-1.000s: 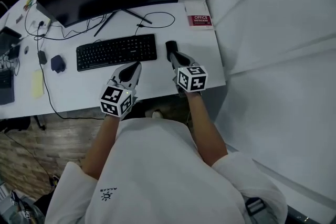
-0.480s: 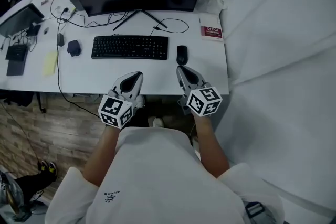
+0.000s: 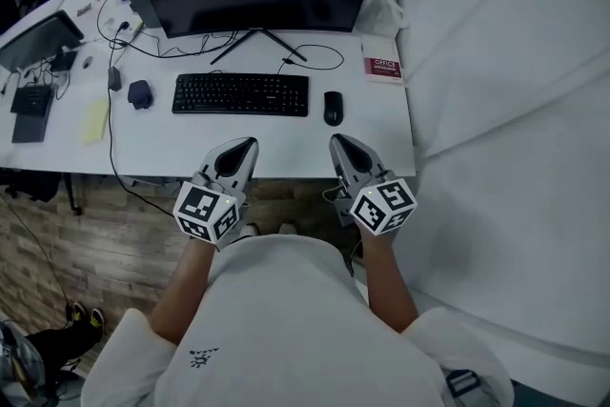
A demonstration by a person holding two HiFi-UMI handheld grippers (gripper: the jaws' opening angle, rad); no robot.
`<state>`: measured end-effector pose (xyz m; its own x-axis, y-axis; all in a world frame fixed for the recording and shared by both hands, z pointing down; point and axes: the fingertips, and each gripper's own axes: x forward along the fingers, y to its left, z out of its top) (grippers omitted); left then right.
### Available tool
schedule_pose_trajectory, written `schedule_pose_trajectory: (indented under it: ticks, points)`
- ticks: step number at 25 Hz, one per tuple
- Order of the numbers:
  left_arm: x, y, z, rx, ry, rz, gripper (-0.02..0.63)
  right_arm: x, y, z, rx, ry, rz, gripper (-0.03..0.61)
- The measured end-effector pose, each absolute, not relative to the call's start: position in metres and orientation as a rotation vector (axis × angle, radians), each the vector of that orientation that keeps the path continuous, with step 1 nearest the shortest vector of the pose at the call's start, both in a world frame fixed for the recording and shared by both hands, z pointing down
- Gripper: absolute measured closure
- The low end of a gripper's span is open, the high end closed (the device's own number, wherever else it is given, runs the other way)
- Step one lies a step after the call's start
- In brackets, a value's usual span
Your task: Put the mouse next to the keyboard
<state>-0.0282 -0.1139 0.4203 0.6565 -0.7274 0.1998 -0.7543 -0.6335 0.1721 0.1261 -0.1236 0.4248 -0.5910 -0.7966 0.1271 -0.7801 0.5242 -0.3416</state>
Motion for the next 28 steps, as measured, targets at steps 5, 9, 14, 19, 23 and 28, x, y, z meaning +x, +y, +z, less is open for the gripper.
schedule_pose_trajectory:
  ticks: [5,9,14,19,23,28]
  points:
    - [-0.052,-0.118,0.405,2.653,-1.182,0.139,0.602,0.114,-0.117,0.407,-1.437,2.689,-0.506,0.561]
    - [-0.070,-0.125,0.406,2.650,-1.179,0.140,0.602,0.108,-0.114,0.400,-1.479,2.659,-0.485,0.561]
    - [-0.079,-0.130,0.410,2.649,-1.156,0.143,0.603,0.101,-0.115,0.402,-1.516,2.643,-0.489,0.561]
    - [-0.079,-0.132,0.414,2.650,-1.130,0.150,0.602,0.097,-0.114,0.405,-1.538,2.643,-0.494,0.561]
    - [-0.078,-0.134,0.414,2.658,-1.114,0.148,0.602,0.096,-0.115,0.407,-1.556,2.647,-0.491,0.563]
    - [-0.081,-0.134,0.414,2.663,-1.104,0.149,0.603,0.092,-0.114,0.407,-1.565,2.650,-0.482,0.561]
